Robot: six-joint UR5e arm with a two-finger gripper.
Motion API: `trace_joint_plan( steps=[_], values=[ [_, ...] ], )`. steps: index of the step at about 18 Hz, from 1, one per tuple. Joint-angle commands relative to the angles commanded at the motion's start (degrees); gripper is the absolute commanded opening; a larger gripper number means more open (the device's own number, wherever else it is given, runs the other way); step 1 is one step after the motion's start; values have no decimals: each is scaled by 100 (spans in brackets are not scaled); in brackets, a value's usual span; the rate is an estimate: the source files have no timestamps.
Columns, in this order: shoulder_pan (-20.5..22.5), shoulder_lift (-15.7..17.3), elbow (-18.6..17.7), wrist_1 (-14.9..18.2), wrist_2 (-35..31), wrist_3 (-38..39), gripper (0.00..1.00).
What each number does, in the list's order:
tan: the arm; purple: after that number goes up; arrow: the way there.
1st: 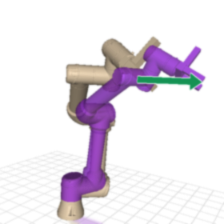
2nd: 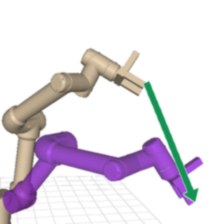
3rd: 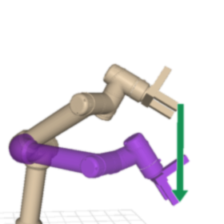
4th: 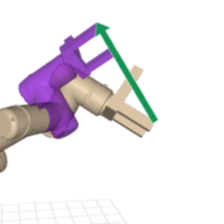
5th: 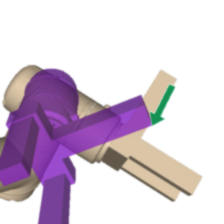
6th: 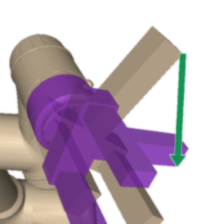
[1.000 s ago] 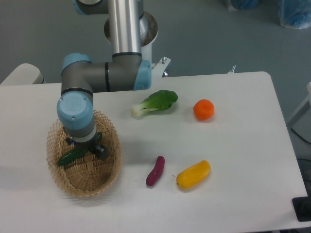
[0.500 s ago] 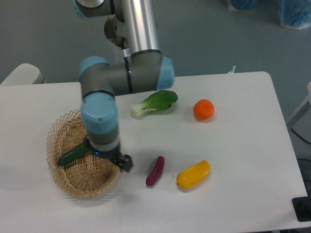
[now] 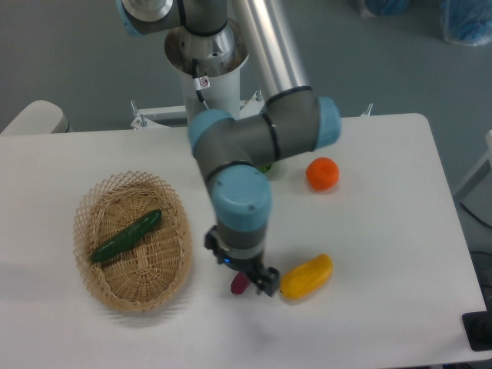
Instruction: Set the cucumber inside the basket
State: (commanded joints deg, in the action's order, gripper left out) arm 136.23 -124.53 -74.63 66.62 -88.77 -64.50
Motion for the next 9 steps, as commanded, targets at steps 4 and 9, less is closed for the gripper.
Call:
trace_joint_plan(
  steps=[4, 9],
  values=[
    [150, -202, 220, 0, 0, -501, 100],
    [281, -387, 379, 18, -9, -967, 100]
  ],
)
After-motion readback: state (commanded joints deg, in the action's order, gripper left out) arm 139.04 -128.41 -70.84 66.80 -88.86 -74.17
